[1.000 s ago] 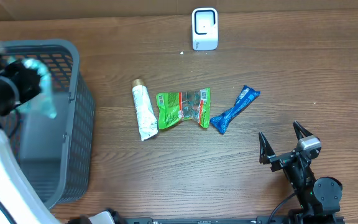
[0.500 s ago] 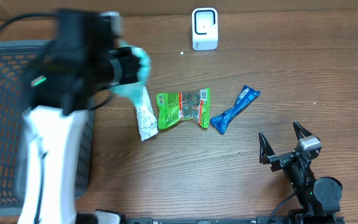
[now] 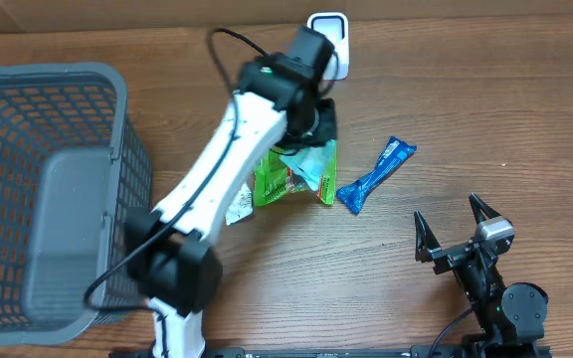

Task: Scan the item barcode
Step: 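Lift the pale green packet out and release it beside the blue wrapper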

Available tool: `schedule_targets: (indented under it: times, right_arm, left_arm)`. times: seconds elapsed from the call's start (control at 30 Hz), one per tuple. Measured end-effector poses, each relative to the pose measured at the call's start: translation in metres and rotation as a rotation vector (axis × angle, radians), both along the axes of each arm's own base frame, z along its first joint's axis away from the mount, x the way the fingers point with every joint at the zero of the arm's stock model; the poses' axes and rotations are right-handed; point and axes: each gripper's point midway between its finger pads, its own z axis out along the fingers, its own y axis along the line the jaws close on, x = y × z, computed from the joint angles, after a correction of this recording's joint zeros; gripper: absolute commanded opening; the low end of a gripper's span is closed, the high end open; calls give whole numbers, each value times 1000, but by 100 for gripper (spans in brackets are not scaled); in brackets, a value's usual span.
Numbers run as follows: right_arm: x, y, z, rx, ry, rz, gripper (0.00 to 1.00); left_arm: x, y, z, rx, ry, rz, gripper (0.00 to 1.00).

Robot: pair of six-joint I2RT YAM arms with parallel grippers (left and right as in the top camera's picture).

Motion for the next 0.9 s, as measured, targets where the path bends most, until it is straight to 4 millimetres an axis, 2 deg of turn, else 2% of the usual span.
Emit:
schedule_targets:
  times: [0.13,0.37,0.43,0.5,0.53,0.57,0.63,0.77,0.9]
  right_arm:
    - [0,0,0,0,0,0,100]
    - [0,0,0,0,0,1,100]
    - [0,0,0,0,0,0,100]
    - [0,0,0,-1,-1,0,100]
    - [0,0,0,0,0,0,100]
    - [0,0,0,0,0,0,100]
    - [0,0,0,0,0,0,100]
    - [0,0,0,0,0,0,100]
    - [0,0,0,0,0,0,100]
  left_arm:
    - [8,-19,-31,-7,32,12,4]
    - [24,-49,-59,-56,11,2,4]
    - [28,-54,-63,-69,3,-1,18]
    - [30,-56,-67,-73,5,4,54]
    - [30,-57,-69,-74,7,1,64]
    - [30,-57,-70,-73,9,2,70]
    - [29,-58,-70,-78,13,2,72]
    - [26,-62,-69,-98,24,-33,69]
    - [12,-52,-70,-63,79,-62,69]
